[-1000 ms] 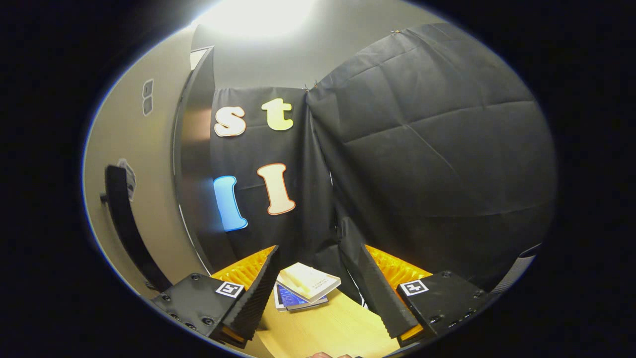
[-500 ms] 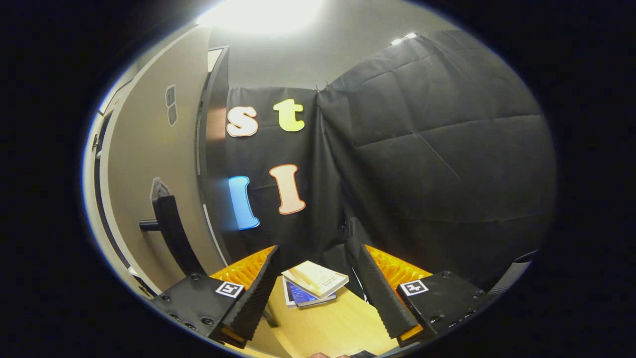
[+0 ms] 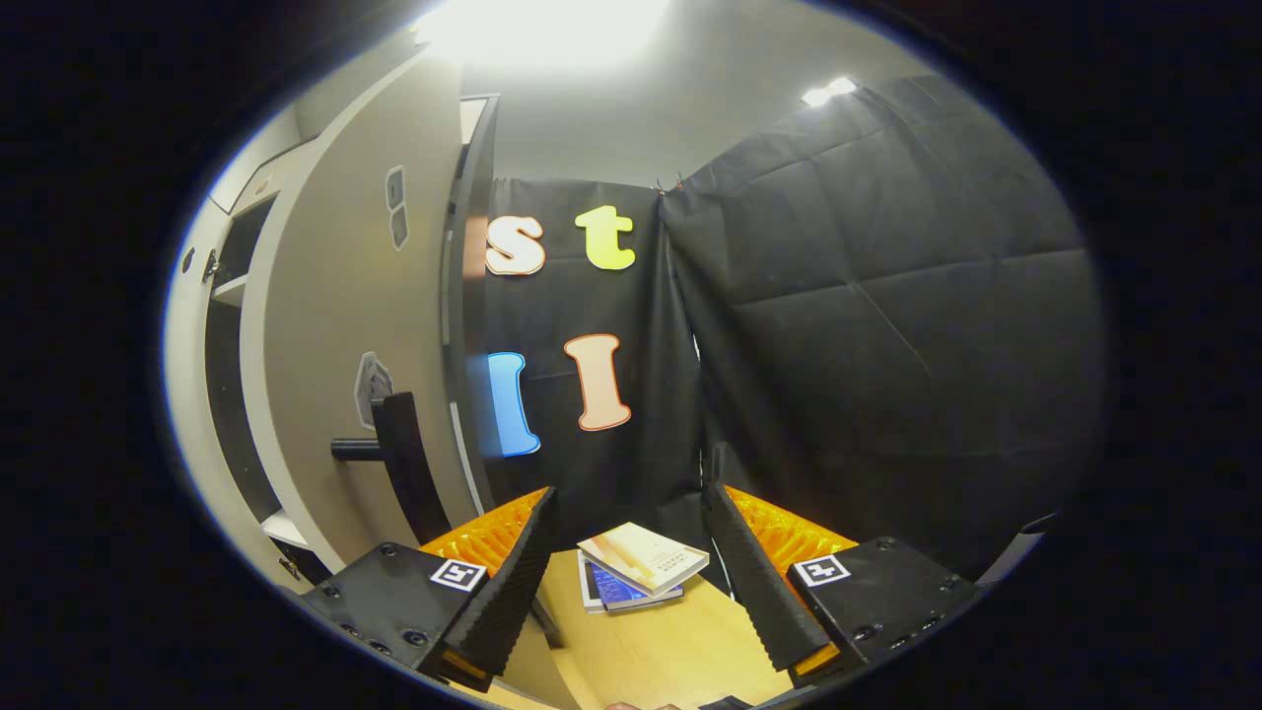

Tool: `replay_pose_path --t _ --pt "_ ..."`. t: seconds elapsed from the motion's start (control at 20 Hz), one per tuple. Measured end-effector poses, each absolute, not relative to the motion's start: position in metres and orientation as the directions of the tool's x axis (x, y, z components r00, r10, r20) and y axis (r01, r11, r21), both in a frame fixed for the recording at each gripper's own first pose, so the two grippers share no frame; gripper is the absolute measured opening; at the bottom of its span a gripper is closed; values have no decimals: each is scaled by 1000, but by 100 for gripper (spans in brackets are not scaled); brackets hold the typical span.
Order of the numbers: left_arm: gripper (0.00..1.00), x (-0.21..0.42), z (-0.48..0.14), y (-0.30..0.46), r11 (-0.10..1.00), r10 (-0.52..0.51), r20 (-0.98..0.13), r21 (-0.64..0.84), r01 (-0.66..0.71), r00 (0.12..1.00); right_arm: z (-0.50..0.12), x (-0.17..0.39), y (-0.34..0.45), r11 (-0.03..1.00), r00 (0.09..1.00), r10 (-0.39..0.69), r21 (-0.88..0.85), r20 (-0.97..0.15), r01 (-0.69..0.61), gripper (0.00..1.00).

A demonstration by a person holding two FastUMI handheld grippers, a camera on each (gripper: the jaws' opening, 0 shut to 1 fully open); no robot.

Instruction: Grab one shoe with the right hand and put it into the shoe cabinet, grab the other shoe with the left hand and put it into the shoe cabinet; then close the right door with the right hand and the left door with the left hand.

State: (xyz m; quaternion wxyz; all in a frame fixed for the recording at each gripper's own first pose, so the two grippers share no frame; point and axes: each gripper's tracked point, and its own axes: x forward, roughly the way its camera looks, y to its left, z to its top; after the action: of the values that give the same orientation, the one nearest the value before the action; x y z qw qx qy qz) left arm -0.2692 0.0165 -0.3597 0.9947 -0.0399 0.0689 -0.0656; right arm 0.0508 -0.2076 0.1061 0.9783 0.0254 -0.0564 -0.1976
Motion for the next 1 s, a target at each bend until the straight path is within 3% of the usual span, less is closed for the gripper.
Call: replay_pose_path --t 0.35,1.0 --pt "98 -287 -356 32 993 -106 -116 -69 99 988 107 60 -152 957 949 -289 56 130 284 97" --pt "98 -338 -345 102 988 116 -102 -86 -125 988 112 107 -32 995 980 -83 64 180 72 98"
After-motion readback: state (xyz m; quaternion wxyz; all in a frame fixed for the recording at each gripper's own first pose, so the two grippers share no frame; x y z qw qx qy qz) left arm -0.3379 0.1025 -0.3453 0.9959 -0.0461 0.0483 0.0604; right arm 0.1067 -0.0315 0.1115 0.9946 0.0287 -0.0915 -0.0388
